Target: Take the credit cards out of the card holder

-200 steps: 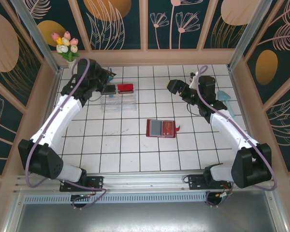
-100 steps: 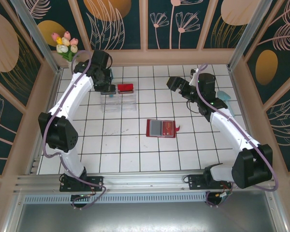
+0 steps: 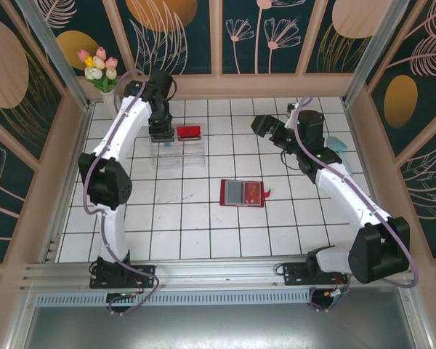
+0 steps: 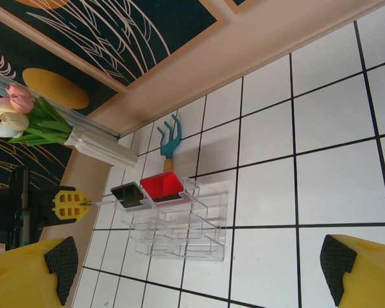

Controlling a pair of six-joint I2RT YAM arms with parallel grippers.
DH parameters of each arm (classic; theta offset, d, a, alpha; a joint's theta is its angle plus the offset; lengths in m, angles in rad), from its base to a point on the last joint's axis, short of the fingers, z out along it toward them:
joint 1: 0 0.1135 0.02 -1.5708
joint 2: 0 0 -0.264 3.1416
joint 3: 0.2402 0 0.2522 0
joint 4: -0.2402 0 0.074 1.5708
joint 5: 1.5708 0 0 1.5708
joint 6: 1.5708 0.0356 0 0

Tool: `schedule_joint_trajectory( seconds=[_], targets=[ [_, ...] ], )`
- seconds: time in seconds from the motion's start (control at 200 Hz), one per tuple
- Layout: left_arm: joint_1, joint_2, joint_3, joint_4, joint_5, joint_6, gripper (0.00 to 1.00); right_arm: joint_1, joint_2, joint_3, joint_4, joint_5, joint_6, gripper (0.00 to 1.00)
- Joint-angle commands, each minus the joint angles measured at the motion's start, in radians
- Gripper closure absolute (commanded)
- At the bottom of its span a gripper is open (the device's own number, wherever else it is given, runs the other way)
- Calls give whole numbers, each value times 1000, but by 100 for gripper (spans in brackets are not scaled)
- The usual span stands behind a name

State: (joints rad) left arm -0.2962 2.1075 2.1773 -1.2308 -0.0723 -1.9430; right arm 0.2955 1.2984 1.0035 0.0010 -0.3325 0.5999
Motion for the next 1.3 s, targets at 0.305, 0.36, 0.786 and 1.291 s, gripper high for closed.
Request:
schedule_joint_trajectory(
  seconds=[0.305,0.36,0.786,1.291],
  targets=[
    [32,104,111,-149,18,-27,100,6,-5,-50,59,21,-15,1],
    [32,113,120,-153,12,-24,100,6,-4,-49,59,23,-15,1],
    [36,178,220,-153,-8,-20,100,5,8,-63,66,27,-11,1],
    [42,216,225,-150,-4,-19,100,5,18,-71,71,29,-6,1]
  ],
)
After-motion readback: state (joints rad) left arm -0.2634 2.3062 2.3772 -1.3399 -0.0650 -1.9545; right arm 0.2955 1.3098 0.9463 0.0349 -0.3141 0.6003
